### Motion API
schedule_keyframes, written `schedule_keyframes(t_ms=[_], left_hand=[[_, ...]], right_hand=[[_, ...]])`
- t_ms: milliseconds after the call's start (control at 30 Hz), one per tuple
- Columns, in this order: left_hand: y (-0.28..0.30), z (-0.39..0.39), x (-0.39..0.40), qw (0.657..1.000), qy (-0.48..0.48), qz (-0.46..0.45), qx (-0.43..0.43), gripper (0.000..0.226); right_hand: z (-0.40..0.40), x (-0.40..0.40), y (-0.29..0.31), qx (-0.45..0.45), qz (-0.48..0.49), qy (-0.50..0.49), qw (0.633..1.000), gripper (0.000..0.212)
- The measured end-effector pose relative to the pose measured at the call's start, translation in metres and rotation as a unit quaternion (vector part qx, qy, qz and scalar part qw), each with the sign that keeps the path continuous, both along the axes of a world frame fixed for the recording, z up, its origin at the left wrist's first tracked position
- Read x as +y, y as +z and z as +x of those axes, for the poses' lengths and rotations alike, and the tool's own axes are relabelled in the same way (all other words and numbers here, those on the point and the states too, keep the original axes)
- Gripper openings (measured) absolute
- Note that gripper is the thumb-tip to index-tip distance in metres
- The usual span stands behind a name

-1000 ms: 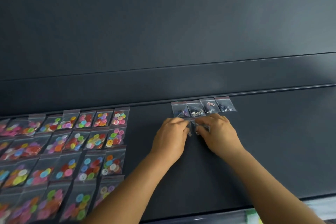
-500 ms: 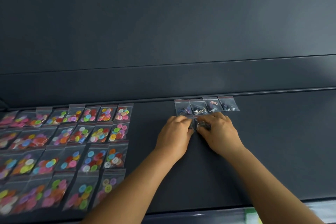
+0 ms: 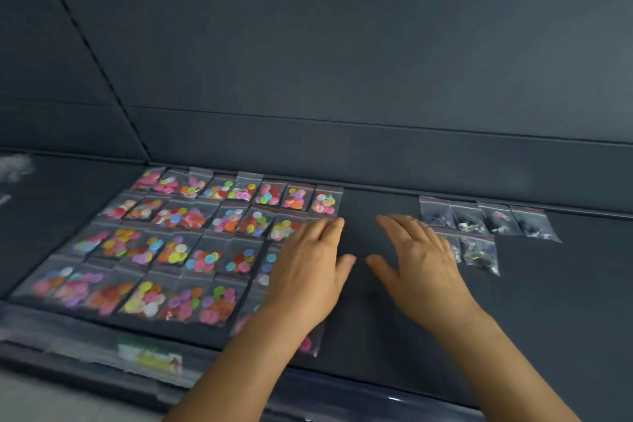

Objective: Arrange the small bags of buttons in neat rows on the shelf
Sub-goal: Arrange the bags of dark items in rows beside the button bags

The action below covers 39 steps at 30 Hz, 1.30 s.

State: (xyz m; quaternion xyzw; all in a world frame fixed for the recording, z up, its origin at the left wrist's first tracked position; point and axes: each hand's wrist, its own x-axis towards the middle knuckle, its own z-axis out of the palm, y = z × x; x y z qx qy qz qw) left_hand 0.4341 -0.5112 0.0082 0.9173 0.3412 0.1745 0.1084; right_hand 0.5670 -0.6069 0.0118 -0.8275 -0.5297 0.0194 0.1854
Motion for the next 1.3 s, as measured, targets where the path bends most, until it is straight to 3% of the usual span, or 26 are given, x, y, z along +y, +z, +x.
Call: schedule_keyframes(t_ms=[733, 1300], left_hand=[[0.007, -0.372, 0.140, 0.985, 0.169, 0.021, 0.013, 0.057], [0.000, -0.487, 0.316, 0.964, 0.265, -0.015, 0.023, 0.058]], right_hand=[[-0.346, 0.192, 0.008, 0.035, 0.006, 0.172, 0.984, 0.059], [-0.451, 0.398, 0.004, 0.029, -0.009, 0.278, 0.960, 0.056]])
